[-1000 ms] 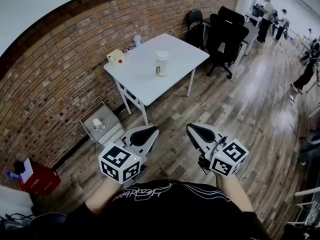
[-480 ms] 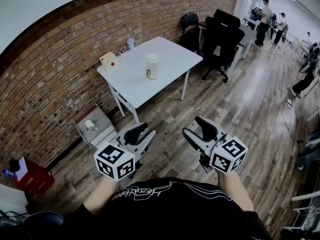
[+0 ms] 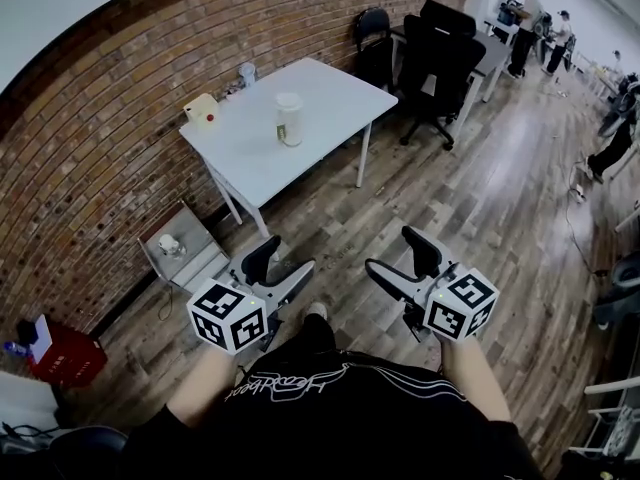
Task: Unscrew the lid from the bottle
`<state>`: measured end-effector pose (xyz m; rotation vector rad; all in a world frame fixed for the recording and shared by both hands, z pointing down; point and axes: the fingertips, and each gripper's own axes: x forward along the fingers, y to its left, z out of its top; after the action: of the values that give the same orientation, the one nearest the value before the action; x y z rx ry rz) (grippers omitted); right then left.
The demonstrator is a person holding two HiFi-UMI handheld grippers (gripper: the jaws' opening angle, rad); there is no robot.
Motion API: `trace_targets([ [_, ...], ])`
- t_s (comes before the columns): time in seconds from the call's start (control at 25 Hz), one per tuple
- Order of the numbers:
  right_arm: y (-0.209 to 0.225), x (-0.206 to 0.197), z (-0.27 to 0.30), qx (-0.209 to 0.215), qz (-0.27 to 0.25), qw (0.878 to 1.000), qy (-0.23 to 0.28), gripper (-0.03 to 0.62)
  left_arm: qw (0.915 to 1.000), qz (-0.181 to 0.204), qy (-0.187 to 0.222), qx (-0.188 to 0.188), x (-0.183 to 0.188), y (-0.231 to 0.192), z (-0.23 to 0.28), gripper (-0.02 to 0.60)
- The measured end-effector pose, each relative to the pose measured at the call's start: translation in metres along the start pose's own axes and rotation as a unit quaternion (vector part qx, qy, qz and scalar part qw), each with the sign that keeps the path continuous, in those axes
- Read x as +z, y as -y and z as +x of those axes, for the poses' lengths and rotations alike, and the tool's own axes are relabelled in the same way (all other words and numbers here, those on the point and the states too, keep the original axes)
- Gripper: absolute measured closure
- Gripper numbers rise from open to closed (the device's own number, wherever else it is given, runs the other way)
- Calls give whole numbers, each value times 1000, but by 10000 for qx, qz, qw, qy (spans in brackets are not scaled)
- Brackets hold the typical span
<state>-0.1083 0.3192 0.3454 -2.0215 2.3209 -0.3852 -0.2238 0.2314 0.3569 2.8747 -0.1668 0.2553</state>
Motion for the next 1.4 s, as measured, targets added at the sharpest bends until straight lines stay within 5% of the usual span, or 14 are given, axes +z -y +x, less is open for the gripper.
trace_targets([
  [0.4, 64, -4, 56, -23, 40, 9998, -190, 163, 9997, -159, -54, 167, -3, -68, 66, 235],
  [0.8, 183, 6, 160, -95, 459, 9974, -546, 163, 9981, -362, -335, 366, 18, -177, 181, 225],
  [1.0, 235, 34, 228, 70, 186, 9977, -654, 163, 9965, -343, -258, 718, 39, -248, 220, 221],
  [1.2, 270, 44, 275, 120, 192, 9970, -736, 163, 9880, -86, -261, 1522, 46, -322, 239, 208],
  [1.4, 277, 44, 305, 348, 176, 9953, -881, 161, 9841, -64, -421, 1725, 36, -355, 253, 198],
])
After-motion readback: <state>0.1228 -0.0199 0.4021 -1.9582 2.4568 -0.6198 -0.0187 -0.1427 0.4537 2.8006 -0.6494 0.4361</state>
